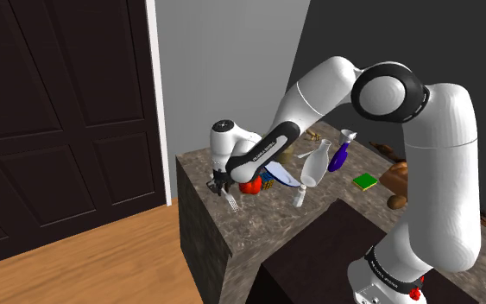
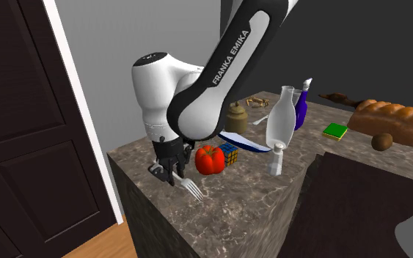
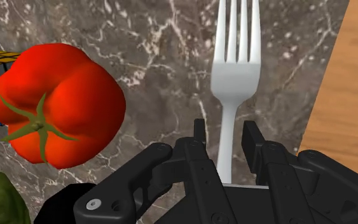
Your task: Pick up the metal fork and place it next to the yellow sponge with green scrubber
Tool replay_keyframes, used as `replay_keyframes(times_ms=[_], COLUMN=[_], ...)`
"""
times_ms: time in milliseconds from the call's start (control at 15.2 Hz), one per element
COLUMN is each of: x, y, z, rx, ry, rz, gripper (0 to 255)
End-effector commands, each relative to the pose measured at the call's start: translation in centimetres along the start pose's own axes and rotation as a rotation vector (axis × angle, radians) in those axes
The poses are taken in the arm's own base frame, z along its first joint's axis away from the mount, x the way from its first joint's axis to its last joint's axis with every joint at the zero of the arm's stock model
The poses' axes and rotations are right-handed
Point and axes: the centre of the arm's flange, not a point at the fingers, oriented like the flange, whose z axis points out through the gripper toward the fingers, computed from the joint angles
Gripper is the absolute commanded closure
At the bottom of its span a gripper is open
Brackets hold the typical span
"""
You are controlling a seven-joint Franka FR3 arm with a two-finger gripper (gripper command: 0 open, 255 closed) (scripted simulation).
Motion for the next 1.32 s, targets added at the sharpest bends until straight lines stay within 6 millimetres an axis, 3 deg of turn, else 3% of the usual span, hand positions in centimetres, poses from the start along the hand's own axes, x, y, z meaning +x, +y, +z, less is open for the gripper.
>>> replay_keyframes(times_ms=[0,528,1254], x=[0.0,0.2,-2.8], y=[0.1,0.6,14.7], z=[-1.0,-4.9,-3.3], rx=[0.0,0.0,0.0], ry=[0.0,0.0,0.0], rz=[0.0,0.0,0.0], gripper=[255,255,255])
